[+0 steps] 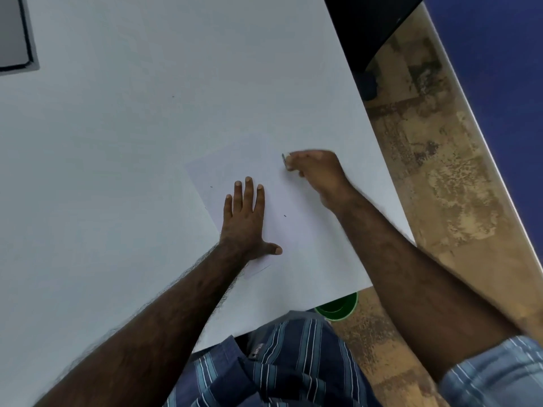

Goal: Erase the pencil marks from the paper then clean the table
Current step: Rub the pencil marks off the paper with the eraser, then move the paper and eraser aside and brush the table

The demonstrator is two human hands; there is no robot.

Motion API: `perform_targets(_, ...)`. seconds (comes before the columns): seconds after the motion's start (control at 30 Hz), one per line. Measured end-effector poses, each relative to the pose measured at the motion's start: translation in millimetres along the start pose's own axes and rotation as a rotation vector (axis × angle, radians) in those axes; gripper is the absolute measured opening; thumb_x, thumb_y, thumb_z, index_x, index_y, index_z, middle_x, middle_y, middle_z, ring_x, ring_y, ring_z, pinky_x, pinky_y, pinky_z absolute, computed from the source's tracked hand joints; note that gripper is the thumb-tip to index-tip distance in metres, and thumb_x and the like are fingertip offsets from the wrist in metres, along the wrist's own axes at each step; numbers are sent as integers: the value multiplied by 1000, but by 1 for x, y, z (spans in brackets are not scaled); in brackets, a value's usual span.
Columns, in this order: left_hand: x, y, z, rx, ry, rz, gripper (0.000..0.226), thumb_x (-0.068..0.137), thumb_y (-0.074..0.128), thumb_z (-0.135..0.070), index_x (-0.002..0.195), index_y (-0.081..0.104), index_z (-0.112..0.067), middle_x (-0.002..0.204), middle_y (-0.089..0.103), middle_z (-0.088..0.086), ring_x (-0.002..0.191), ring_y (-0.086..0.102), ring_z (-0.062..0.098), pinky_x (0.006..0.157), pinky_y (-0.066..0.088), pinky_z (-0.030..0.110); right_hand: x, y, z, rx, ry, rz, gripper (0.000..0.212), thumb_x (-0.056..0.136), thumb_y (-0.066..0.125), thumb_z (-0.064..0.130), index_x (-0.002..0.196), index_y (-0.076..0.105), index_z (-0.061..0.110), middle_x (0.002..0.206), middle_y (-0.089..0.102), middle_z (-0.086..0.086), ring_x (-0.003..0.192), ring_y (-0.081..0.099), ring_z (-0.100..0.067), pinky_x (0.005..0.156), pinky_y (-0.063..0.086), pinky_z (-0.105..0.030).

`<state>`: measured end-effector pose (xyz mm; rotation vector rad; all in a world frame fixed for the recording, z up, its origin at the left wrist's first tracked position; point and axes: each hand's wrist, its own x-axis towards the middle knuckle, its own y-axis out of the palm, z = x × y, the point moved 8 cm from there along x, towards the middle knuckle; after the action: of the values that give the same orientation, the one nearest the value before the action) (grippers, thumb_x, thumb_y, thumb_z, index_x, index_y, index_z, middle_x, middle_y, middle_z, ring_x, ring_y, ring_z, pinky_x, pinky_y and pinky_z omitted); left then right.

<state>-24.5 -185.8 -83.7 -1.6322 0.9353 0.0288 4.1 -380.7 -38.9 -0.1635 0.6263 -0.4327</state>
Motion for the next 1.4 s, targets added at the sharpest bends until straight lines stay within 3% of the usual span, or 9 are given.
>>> perform_targets(0.13,-6,-5,0,-8,-2,-5,150,64,72,-83,161,-18,-14,162,-39,15,150,-36,36,127,-5,56,-42,-15,-35,179,292,100,12,96,75,24,104,81,16,98,81,1,76,59,-9,58,36,-25)
perform_targets(0.2,-13,-12,-5,-37,36,-63,130,78,63,-80,163,-10,-14,165,-32,14,152,-31,33,128,-5,53,-56,-17,-43,251,345,136,13,99,72,24,105,80,16,98,80,1,74,57,-7,57,34,-24)
perform_targets(0.33,-30,-44,-23,-464,85,-184,70,105,42,-54,162,27,-16,170,20,5,158,15,18,127,15,33,-79,-18,-52,346,392,206,26,99,72,28,119,79,12,101,79,1,75,58,-7,57,35,-24)
perform_targets(0.43,-36,-67,-41,-850,66,-227,55,106,49,-47,153,47,-20,155,51,-5,142,44,4,119,34,26,-94,-13,-56,404,427,291,30,99,71,29,124,78,13,101,77,2,73,60,-6,58,35,-24)
perform_targets(0.6,-26,-77,-69,-1200,56,-112,28,99,67,-36,124,74,-25,116,76,-11,114,68,1,110,50,38,-110,-7,-60,564,507,379,12,105,59,21,102,70,19,92,71,0,69,57,-9,58,33,-26)
perform_targets(0.77,-15,-76,-84,-1281,8,-114,22,101,64,-35,95,81,-22,93,79,5,95,76,21,97,57,51,-108,-21,-65,624,492,328,11,103,65,26,95,70,20,91,70,2,69,55,-9,58,34,-25)
perform_targets(1.07,-6,-53,-88,-1400,-381,-282,36,83,81,-47,69,76,-14,69,76,1,72,77,18,81,64,45,-103,-51,-64,472,304,-41,21,97,78,28,114,80,17,103,81,0,91,62,-13,73,45,-30)
perform_targets(1.23,-6,-44,-88,-1351,-428,-332,41,91,71,-49,66,73,-17,67,75,0,70,76,19,79,63,47,-99,-59,-47,209,52,-173,16,99,77,25,115,76,21,106,80,7,94,74,-5,82,61,-17)
perform_targets(1.4,0,-48,-84,-1137,-336,-327,20,100,59,-32,94,74,-20,81,77,-6,79,75,11,82,63,42,-98,-70,-24,-255,-248,-335,18,98,79,29,114,73,23,106,70,17,93,67,0,78,50,-7)
